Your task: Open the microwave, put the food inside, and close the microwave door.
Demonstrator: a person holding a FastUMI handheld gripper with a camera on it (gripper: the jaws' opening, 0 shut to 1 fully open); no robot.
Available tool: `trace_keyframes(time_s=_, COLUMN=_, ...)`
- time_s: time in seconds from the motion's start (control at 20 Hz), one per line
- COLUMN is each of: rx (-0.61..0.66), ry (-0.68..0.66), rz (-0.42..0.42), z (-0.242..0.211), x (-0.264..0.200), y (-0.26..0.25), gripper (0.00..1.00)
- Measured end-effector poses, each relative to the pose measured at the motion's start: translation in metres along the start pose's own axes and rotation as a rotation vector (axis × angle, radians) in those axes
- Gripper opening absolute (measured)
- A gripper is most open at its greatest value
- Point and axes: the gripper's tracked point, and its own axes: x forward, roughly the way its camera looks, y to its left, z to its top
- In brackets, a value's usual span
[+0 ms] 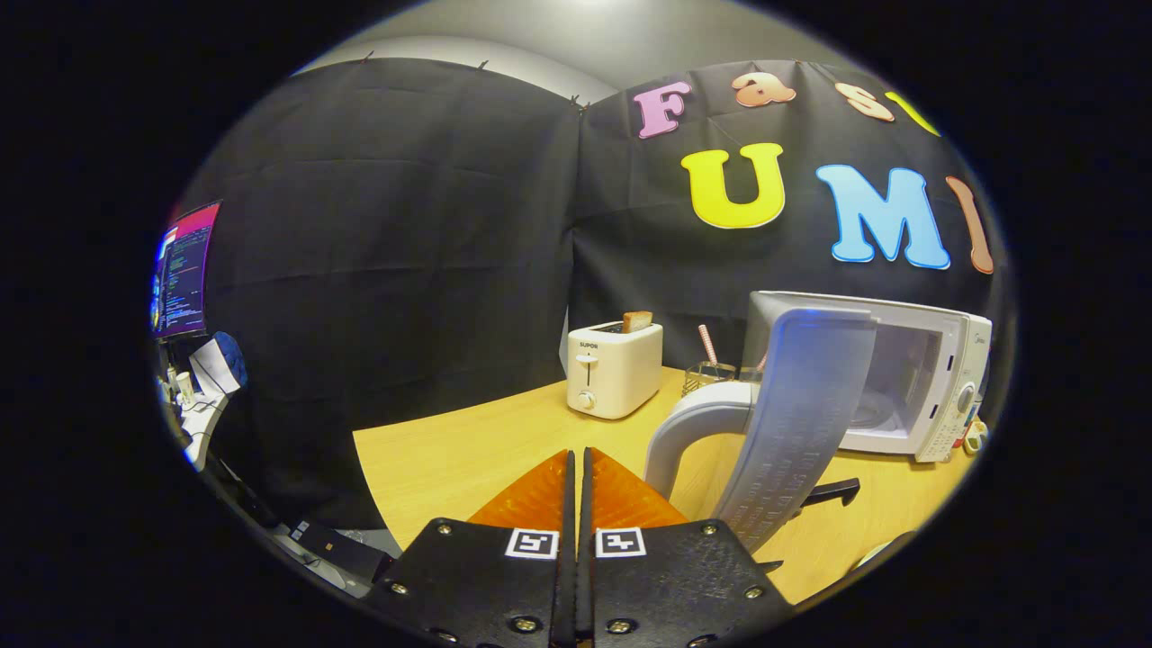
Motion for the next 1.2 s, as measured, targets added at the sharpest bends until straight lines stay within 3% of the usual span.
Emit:
trace_keyframes(time_s=0.25, rx=0.003, ry=-0.001, rz=-0.135, z=-0.001, x=-0.021, y=-0.057, gripper=0.01)
trace_keyframes(time_s=0.95, rx=0.035, ry=0.022, rz=-0.597, z=-0.001, x=-0.042, y=-0.286, gripper=0.01)
trace_keyframes(time_s=1.2, rx=0.065, ry=0.034, rz=-0.687, z=0.0, x=-0.03, y=-0.339, gripper=0.01)
